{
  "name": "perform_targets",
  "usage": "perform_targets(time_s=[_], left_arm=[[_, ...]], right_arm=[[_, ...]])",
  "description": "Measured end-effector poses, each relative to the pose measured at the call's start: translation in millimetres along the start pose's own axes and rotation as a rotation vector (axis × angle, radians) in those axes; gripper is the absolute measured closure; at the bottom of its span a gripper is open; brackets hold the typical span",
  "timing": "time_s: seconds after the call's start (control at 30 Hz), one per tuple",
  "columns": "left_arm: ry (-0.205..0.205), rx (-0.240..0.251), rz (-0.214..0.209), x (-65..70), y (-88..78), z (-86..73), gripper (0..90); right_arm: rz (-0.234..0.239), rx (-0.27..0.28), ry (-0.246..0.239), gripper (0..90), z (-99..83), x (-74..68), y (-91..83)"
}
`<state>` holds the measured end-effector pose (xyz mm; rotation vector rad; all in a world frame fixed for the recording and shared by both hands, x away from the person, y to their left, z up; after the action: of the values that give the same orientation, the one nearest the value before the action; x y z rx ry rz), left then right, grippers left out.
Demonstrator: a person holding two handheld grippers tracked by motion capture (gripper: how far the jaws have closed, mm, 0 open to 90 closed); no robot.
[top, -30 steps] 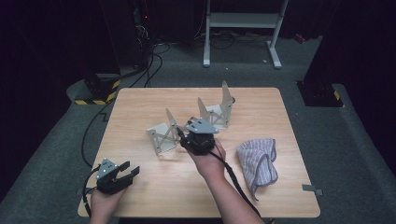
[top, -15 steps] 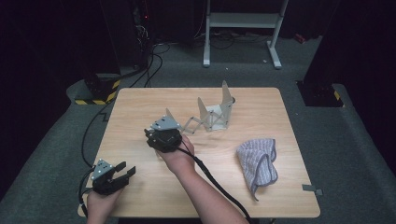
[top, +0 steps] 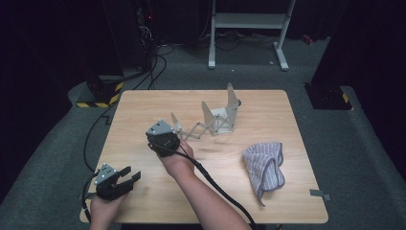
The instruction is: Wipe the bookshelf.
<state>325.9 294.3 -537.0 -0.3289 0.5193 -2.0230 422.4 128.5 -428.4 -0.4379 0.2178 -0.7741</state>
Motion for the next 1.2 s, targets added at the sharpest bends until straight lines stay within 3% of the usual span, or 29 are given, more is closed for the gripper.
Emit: perform_targets(time_s=[0.3, 0.53, 0.73, 0.9, 1.2], left_arm=[[0.006, -0.003, -0.007, 6.0, 4.5, 1.4, 46.3], [0.029, -0.011, -0.011, 11.5, 7.4, 2.5, 46.3], [0.03, -0.019, -0.012, 11.6, 12.6, 2.5, 46.3], [0.037, -0.015, -0.015, 18.0, 15.2, 5.4, 46.3], [0.029, -0.014, 0.019, 22.4, 23.0, 10.7, 50.4]], right_arm=[[0.039, 0.02, -0.03, 74.5, -23.2, -9.7, -43.5], [0.049, 0.035, -0.038, 74.5, -31.5, -9.2, -64.1], [0.062, 0.065, -0.037, 73.9, -51.1, -6.9, -98.1], [0.057, 0.069, -0.043, 74.0, -54.9, -2.3, -110.1], [0.071, 0.122, 0.01, 64.5, -61.3, 10.7, -141.7]])
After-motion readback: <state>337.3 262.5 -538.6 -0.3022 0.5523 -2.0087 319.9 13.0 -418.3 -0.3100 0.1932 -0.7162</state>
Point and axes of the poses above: each handheld gripper's, and its own axes: y roughly forward along the jaws, z roughly out of its top, x roughly to its right, the point moved 4 cm from there along y, roughly forward along the jaws, and after that the axes turned 9 degrees about y, right-handed, at the moved point
